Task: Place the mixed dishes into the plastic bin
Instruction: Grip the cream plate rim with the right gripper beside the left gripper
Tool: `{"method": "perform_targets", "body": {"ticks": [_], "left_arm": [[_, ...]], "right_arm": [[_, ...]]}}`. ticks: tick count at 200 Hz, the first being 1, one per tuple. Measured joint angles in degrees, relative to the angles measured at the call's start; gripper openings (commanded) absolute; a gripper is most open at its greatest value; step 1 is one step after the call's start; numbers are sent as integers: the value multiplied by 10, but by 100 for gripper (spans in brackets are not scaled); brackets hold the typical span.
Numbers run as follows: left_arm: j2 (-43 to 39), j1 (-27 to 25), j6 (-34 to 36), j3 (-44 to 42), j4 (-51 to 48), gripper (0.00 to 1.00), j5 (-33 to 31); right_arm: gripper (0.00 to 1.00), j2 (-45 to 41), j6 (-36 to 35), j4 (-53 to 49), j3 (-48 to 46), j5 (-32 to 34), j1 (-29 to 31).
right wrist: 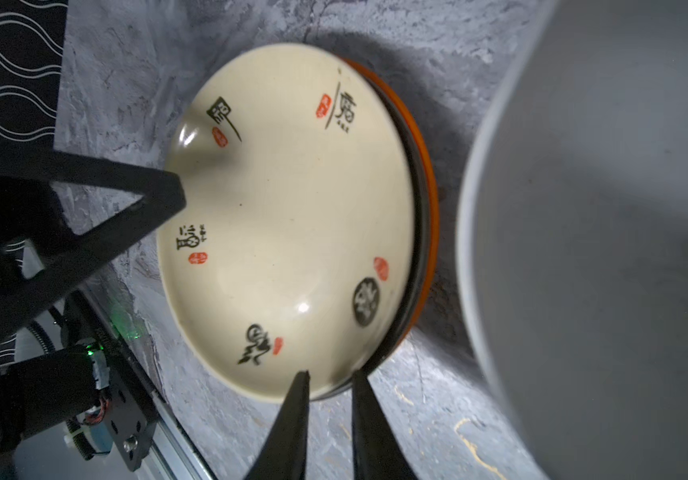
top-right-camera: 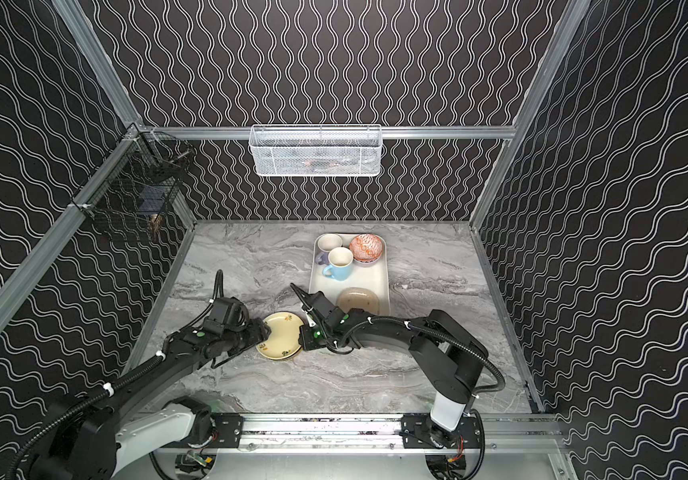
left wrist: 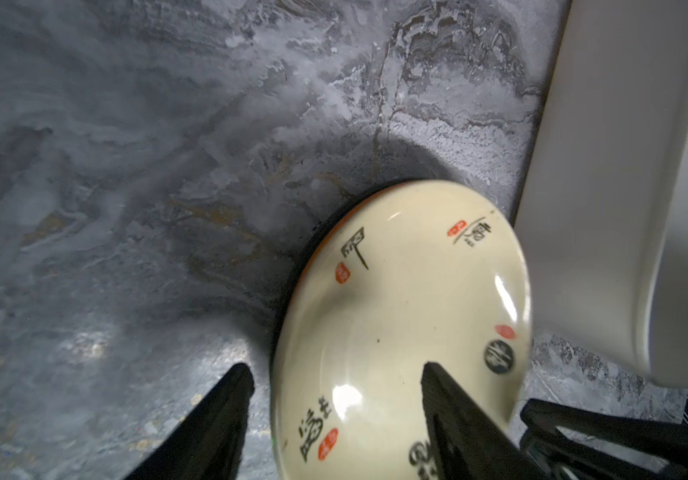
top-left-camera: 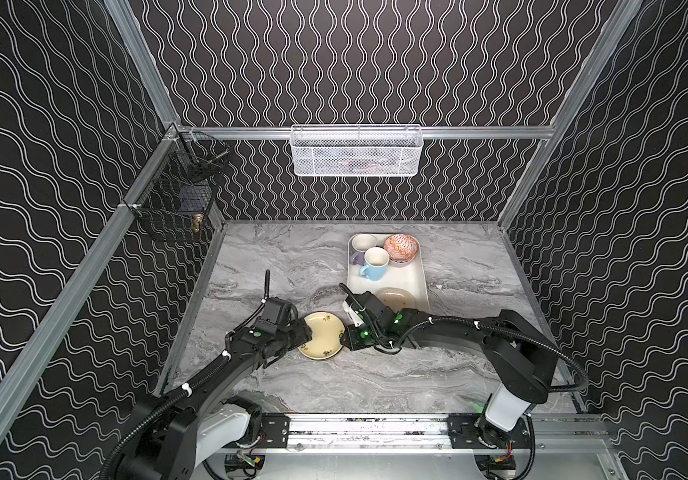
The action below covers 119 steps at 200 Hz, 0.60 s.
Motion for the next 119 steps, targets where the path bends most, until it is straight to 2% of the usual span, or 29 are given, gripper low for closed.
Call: {"method": "perform_targets", "body": {"ticks": [57, 119], "left_arm": [[0, 7, 1, -4, 2, 69, 4], [4, 16, 4, -4, 2, 69, 4]], "right_arm": [[18, 17, -4, 0, 14, -1, 0], [21, 29, -15, -7, 29, 0, 0]]}}
